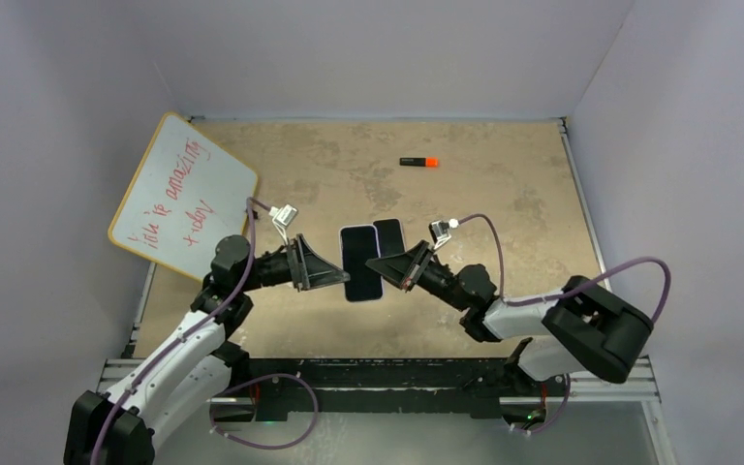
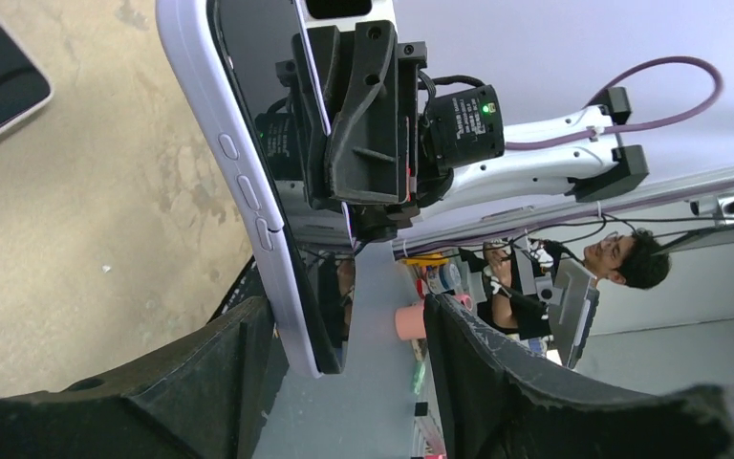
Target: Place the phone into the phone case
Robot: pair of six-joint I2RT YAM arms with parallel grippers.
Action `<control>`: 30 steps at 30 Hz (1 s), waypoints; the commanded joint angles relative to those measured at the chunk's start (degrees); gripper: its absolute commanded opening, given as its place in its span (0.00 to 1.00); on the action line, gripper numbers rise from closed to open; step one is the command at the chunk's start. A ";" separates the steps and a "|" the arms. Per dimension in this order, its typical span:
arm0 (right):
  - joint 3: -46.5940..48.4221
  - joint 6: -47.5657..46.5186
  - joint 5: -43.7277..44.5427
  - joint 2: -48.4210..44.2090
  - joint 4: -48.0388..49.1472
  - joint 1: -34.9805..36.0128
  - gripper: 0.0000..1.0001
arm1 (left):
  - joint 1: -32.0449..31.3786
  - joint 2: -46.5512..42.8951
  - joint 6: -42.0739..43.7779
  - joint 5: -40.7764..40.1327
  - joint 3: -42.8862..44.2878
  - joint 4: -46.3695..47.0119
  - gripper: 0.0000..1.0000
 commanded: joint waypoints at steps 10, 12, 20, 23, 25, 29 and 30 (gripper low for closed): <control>2.99 5.30 3.58 7.32 19.46 -1.51 0.00 | -0.40 6.02 -1.53 0.70 -4.10 9.84 0.58; 2.98 5.61 3.34 7.58 19.49 -2.16 0.00 | -0.40 5.78 -1.41 0.65 -4.49 9.49 0.59; 2.95 6.61 4.21 8.96 20.00 -3.22 0.00 | -0.40 5.45 -3.93 -0.59 -5.49 10.54 0.53; 3.71 6.71 3.88 10.02 20.37 -3.58 0.00 | -0.40 6.39 -3.17 -0.84 -5.91 10.63 0.55; 3.99 6.86 3.80 10.54 20.37 -3.64 0.00 | -0.45 7.64 -3.01 -0.72 -6.32 11.30 0.58; 4.69 7.62 3.76 11.51 20.38 -3.75 0.00 | -0.48 9.14 -3.67 -0.58 -6.93 12.28 0.58; 5.00 7.85 3.54 11.76 20.40 -3.81 0.00 | -0.48 9.44 -3.74 -0.44 -6.86 12.25 0.56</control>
